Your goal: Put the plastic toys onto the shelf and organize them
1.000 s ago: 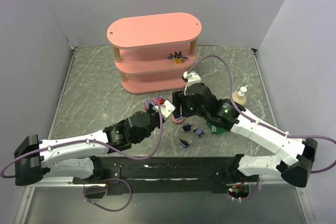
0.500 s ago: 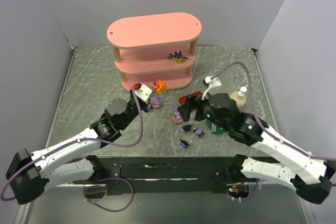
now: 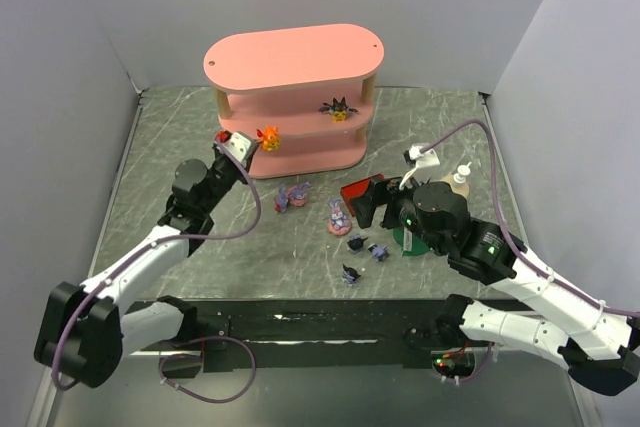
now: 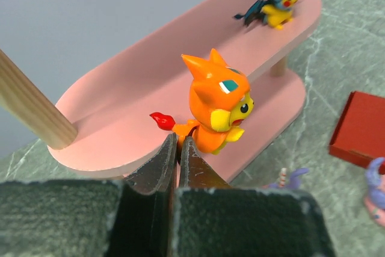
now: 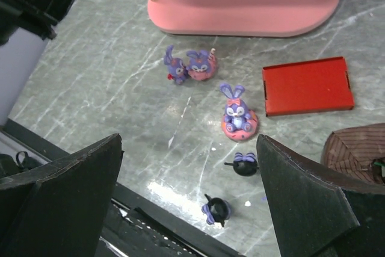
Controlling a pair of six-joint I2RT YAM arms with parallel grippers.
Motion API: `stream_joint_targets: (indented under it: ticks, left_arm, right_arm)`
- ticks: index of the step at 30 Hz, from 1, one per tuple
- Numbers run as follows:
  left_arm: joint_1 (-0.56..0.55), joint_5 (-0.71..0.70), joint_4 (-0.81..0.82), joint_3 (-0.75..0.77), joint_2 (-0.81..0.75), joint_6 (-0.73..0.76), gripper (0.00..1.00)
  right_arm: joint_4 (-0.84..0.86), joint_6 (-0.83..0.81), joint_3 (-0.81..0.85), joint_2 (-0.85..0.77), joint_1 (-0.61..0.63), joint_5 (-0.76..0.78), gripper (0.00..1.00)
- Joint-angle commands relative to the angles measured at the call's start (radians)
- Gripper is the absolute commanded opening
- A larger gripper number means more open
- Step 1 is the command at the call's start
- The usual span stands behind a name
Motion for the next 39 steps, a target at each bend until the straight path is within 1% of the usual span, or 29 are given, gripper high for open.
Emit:
stream_joint_targets:
  ticks: [1, 3, 6, 12, 19, 20, 23, 26, 32, 39]
  left_arm:
    - [0.091, 0.216, 0.153, 0.055, 0.061, -0.033, 0.01]
    - [0.112, 0.268, 0.21, 0.058, 0.083, -0.053, 0.01]
    - [0.145, 0.323, 0.221, 0.093, 0.153, -0.046, 0.01]
    - [0.157, 0.354, 0.219, 0.169, 0.25, -0.001, 0.01]
    - [0.157, 0.336, 0.277, 0.183, 0.322, 0.031, 0.01]
    - [0.157, 0.322, 0.321, 0.173, 0.327, 0.024, 0.01]
    - [0.157, 0.288, 0.386, 0.146, 0.345, 0.022, 0.01]
    - [0.157, 0.281, 0.408, 0.141, 0.364, 0.028, 0.01]
    - [0.158, 0.273, 0.388, 0.158, 0.39, 0.063, 0.04]
    - [0.178, 0.271, 0.4, 0.136, 0.393, 0.056, 0.06]
  right_arm:
    - [-0.01, -0.018, 0.034, -0.004, -0.009, 0.043, 0.99]
    - [-0.011, -0.022, 0.037, -0.002, -0.015, 0.046, 0.99]
    - [-0.018, -0.025, 0.045, 0.002, -0.022, 0.046, 0.99]
    - [-0.024, -0.018, 0.04, -0.002, -0.033, 0.055, 0.99]
    - [-0.027, -0.021, 0.034, -0.001, -0.049, 0.055, 0.99]
    - [-0.025, -0.021, 0.034, 0.001, -0.049, 0.055, 0.99]
    - [-0.022, -0.022, 0.036, 0.008, -0.061, 0.048, 0.99]
    - [-0.015, -0.022, 0.033, 0.019, -0.075, 0.028, 0.99]
    - [-0.005, -0.019, 0.03, 0.024, -0.088, 0.017, 0.99]
    - [-0.002, -0.019, 0.023, 0.028, -0.107, 0.002, 0.99]
